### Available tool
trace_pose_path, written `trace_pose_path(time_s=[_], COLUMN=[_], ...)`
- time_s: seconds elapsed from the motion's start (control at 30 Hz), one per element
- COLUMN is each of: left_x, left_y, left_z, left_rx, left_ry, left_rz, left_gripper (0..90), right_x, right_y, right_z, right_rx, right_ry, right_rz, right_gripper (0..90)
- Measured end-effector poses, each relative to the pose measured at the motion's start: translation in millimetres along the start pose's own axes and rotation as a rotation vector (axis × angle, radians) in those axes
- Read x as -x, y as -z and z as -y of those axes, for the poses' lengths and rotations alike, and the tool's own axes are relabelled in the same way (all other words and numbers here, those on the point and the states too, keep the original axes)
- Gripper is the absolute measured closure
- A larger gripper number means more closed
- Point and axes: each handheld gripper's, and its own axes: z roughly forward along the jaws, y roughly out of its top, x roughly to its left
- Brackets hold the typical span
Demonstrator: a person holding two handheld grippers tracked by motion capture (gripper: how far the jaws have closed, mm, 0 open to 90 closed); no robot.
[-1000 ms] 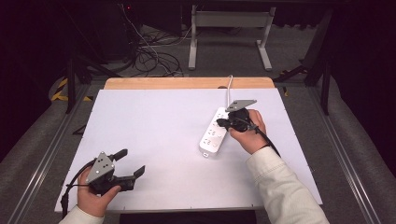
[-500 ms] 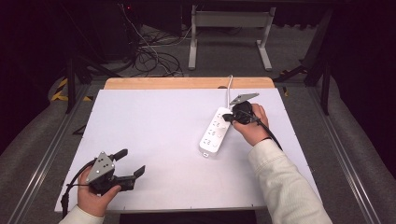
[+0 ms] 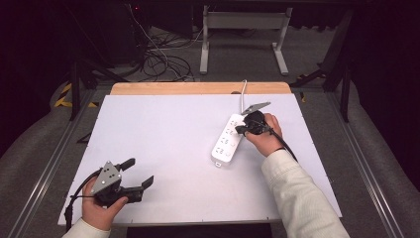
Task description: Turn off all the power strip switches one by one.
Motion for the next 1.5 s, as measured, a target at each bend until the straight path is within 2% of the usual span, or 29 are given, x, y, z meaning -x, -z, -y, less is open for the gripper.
trace_pose_path(time_s=[0.27, 0.4, 0.6, 0.8, 1.2, 1.5], left_x=[-1.0, 0.0, 0.4, 0.7, 1.1, 1.0], left_y=[0.4, 0.0, 0.0, 0.0, -0.1, -0.4], left_z=[-0.2, 0.1, -0.2, 0.0, 0.0, 0.0], left_rx=[-0.001, -0.001, -0.001, -0.002, -0.002, -0.003], left_ry=[-0.011, 0.000, -0.002, 0.000, -0.002, -0.009], left_rz=[-0.003, 0.000, 0.001, 0.002, 0.001, 0.005], left_gripper=[14.3, 14.3, 14.4, 14.3, 14.3, 14.3], right_x=[-0.8, -1.5, -4.5, -3.1, -3.7, -7.2], right_y=[-3.4, -4.3, -5.5, -5.6, -5.4, -5.9], right_z=[1.3, 1.5, 1.8, 2.7, 3.1, 2.3], right_rx=[-0.029, -0.033, -0.045, -0.038, -0.040, -0.048], right_ry=[0.004, 0.004, 0.027, 0.002, -0.006, 0.023], right_rz=[-0.008, -0.006, 0.003, -0.003, -0.002, 0.019], right_gripper=[90.0, 90.0, 90.0, 90.0, 90.0, 90.0])
